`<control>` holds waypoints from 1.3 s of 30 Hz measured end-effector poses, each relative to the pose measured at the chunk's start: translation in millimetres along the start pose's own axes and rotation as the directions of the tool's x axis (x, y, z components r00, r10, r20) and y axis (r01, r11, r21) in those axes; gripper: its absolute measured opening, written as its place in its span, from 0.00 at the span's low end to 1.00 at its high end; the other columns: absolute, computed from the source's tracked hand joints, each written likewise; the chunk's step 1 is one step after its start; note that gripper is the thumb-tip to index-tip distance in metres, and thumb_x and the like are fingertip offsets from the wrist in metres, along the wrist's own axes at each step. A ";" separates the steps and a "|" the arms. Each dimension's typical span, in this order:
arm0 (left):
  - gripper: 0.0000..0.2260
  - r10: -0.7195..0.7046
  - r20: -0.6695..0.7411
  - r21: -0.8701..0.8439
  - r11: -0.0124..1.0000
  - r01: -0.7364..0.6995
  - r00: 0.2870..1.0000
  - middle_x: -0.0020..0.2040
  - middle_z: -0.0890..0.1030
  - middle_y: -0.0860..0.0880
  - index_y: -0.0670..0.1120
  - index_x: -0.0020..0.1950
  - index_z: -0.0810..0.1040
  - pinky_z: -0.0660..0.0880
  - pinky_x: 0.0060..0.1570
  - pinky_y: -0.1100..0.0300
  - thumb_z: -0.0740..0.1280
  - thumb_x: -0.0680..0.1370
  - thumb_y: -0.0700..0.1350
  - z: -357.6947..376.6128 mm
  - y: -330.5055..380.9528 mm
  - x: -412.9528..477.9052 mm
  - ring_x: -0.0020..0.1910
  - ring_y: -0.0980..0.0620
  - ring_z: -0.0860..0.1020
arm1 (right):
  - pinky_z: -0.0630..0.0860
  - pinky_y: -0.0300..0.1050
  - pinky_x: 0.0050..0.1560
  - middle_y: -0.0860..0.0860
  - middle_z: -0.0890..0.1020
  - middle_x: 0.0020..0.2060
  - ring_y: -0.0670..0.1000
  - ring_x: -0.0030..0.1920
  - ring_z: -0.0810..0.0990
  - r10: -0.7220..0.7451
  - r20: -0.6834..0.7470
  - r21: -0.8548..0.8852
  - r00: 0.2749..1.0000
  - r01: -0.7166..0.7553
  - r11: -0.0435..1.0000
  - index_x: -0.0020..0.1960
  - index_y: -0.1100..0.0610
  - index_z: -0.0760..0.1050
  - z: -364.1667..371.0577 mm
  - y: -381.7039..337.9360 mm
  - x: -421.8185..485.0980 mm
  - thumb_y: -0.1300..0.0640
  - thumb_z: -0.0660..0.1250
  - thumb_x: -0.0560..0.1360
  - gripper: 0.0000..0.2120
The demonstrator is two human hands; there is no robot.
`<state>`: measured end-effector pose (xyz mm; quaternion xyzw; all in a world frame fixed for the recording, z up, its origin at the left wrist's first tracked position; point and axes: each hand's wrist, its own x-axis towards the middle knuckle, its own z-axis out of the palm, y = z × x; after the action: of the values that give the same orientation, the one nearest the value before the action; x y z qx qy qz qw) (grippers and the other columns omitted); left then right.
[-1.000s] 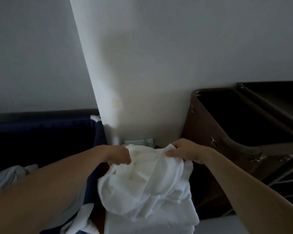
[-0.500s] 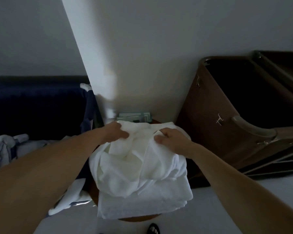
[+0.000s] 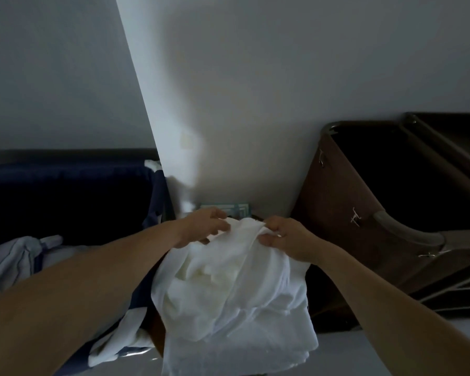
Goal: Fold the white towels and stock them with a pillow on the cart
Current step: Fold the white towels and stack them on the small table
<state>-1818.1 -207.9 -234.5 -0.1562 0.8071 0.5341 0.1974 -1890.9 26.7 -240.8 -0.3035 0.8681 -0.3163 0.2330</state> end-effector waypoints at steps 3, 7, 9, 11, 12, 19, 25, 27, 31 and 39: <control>0.13 -0.023 0.147 -0.041 0.999 0.029 0.989 0.64 0.78 0.49 0.52 0.60 0.78 0.77 0.59 0.54 0.68 0.77 0.40 6.5 -0.9 2.9 0.58 0.50 0.79 | 0.74 0.52 0.63 0.43 0.80 0.54 0.48 0.57 0.79 -0.107 0.012 0.019 0.994 0.106 0.994 0.54 0.53 0.82 0.2 -5.8 -5.4 0.48 0.70 0.78 0.10; 0.19 -0.020 0.306 -0.056 0.998 0.039 0.952 0.61 0.82 0.43 0.45 0.67 0.76 0.79 0.59 0.48 0.71 0.76 0.39 11.5 17.3 -0.5 0.58 0.42 0.81 | 0.75 0.49 0.60 0.45 0.79 0.54 0.48 0.55 0.79 -0.185 -0.037 -0.005 0.982 0.185 0.983 0.52 0.56 0.84 -10.7 -13.4 -6.9 0.52 0.70 0.78 0.09; 0.19 0.005 0.240 0.121 0.992 -0.035 0.971 0.57 0.84 0.45 0.46 0.64 0.79 0.80 0.56 0.50 0.75 0.74 0.43 11.0 31.7 -5.0 0.55 0.43 0.82 | 0.74 0.49 0.59 0.47 0.78 0.52 0.49 0.53 0.78 -0.195 -0.095 -0.039 0.976 0.192 0.981 0.49 0.59 0.83 -18.4 -15.2 -8.3 0.53 0.71 0.78 0.09; 0.19 0.080 0.167 0.377 0.916 -0.139 0.983 0.54 0.84 0.48 0.48 0.61 0.80 0.79 0.56 0.53 0.76 0.73 0.51 6.1 47.5 -9.3 0.52 0.48 0.82 | 0.74 0.49 0.58 0.48 0.77 0.50 0.50 0.52 0.77 -0.221 -0.142 -0.076 0.965 0.211 0.974 0.46 0.61 0.83 -25.3 -18.2 -9.1 0.54 0.72 0.77 0.09; 0.19 0.103 0.160 0.439 0.883 -0.165 0.982 0.53 0.84 0.50 0.49 0.61 0.80 0.79 0.55 0.56 0.75 0.73 0.54 2.0 55.1 -11.8 0.51 0.50 0.82 | 0.74 0.49 0.57 0.50 0.78 0.50 0.51 0.52 0.77 -0.235 -0.169 -0.104 0.957 0.220 0.970 0.46 0.62 0.83 -29.1 -20.6 -8.8 0.54 0.72 0.77 0.10; 0.07 0.273 0.113 0.727 0.633 -0.266 0.955 0.42 0.80 0.58 0.54 0.47 0.78 0.69 0.38 0.67 0.71 0.77 0.56 -43.1 97.1 -38.8 0.41 0.60 0.77 | 0.69 0.37 0.53 0.36 0.70 0.47 0.45 0.51 0.73 -0.441 -0.364 -0.311 0.821 0.339 0.888 0.48 0.56 0.83 -67.9 -41.5 -12.5 0.50 0.71 0.77 0.10; 0.11 0.619 -0.279 0.682 0.666 -0.302 0.734 0.31 0.74 0.53 0.46 0.36 0.74 0.65 0.32 0.58 0.69 0.76 0.48 -77.1 114.2 -50.6 0.30 0.53 0.71 | 0.68 0.41 0.41 0.44 0.72 0.35 0.49 0.40 0.77 -0.144 -0.205 -0.432 0.968 0.043 0.901 0.32 0.46 0.67 -85.7 -40.7 -15.1 0.42 0.67 0.78 0.19; 0.06 0.643 -0.446 0.580 0.738 -0.346 0.623 0.31 0.75 0.55 0.46 0.41 0.76 0.66 0.31 0.60 0.69 0.76 0.46 -87.9 117.0 -55.5 0.30 0.58 0.72 | 0.68 0.43 0.43 0.43 0.72 0.32 0.45 0.36 0.75 -0.124 -0.311 -0.374 0.942 -0.001 0.928 0.32 0.44 0.66 -89.3 -41.9 -18.7 0.44 0.67 0.79 0.19; 0.03 0.463 -0.307 0.647 0.742 -0.174 0.831 0.39 0.76 0.52 0.47 0.45 0.75 0.67 0.33 0.60 0.67 0.76 0.45 -92.8 113.1 -64.3 0.38 0.51 0.74 | 0.67 0.39 0.35 0.45 0.72 0.34 0.46 0.35 0.73 -0.134 -0.521 -0.135 0.843 0.074 0.988 0.32 0.48 0.66 -100.6 -53.2 -23.3 0.49 0.71 0.77 0.19; 0.12 0.331 0.106 0.637 0.701 -0.319 0.938 0.53 0.79 0.53 0.50 0.57 0.75 0.74 0.50 0.60 0.71 0.76 0.50 -37.3 129.7 -74.6 0.52 0.54 0.77 | 0.67 0.28 0.40 0.44 0.72 0.39 0.41 0.37 0.72 -0.421 -0.356 -0.220 0.834 0.363 0.906 0.41 0.58 0.77 -79.8 -103.9 -17.4 0.58 0.73 0.76 0.07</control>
<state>-1818.7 -189.9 -81.4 0.0616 0.9573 0.2484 0.1348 -1886.7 6.9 -110.2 -0.4207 0.8365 -0.3488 -0.0394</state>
